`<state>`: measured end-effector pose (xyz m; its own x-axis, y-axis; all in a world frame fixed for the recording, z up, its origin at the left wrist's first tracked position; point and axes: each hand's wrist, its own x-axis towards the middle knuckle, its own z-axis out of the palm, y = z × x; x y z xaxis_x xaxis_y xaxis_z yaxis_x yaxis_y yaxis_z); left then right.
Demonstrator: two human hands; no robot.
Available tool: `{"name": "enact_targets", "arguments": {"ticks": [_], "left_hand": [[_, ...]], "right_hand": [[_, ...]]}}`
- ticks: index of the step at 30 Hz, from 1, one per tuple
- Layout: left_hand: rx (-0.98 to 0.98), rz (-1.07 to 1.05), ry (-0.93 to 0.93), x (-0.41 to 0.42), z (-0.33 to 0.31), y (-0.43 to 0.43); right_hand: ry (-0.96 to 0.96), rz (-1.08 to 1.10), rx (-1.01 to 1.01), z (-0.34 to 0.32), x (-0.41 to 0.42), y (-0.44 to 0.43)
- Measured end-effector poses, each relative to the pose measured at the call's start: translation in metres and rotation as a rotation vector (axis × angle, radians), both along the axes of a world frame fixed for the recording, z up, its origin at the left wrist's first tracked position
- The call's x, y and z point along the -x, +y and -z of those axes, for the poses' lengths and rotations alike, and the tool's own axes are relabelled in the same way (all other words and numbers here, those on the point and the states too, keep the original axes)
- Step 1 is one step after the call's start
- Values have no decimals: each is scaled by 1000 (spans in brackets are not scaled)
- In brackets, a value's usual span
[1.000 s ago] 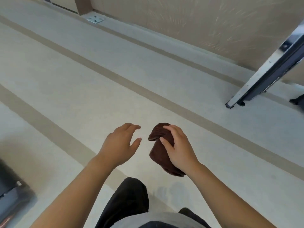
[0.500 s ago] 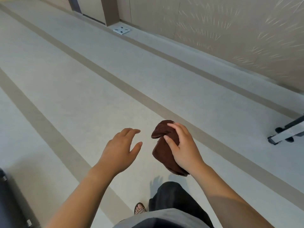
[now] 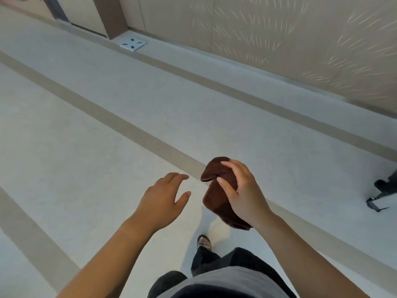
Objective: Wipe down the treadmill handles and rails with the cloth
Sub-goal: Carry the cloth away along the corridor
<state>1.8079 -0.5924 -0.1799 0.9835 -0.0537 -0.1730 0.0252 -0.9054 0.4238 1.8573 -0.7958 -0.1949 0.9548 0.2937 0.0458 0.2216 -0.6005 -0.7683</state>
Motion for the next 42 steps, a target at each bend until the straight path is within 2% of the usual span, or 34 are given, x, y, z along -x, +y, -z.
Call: {"name": "enact_targets", "arguments": {"ticks": [9, 15, 20, 24, 34, 42], "left_hand": [[174, -151, -45, -184, -3, 54], [188, -192, -57, -332, 5, 134], [158, -228, -71, -467, -18, 213], [238, -270, -114, -561, -27, 259], [182, -167, -110, -806, -13, 344], [125, -289, -107, -982, -27, 441]], "right_hand": [[-2, -55, 35, -10, -182, 62], [-6, -133, 20, -3, -336, 152], [-31, -153, 26, -21, -470, 222], [-69, -131, 12, -27, -565, 265], [-71, -99, -23, -9, -804, 353], [-81, -183, -21, -25, -1014, 451]]}}
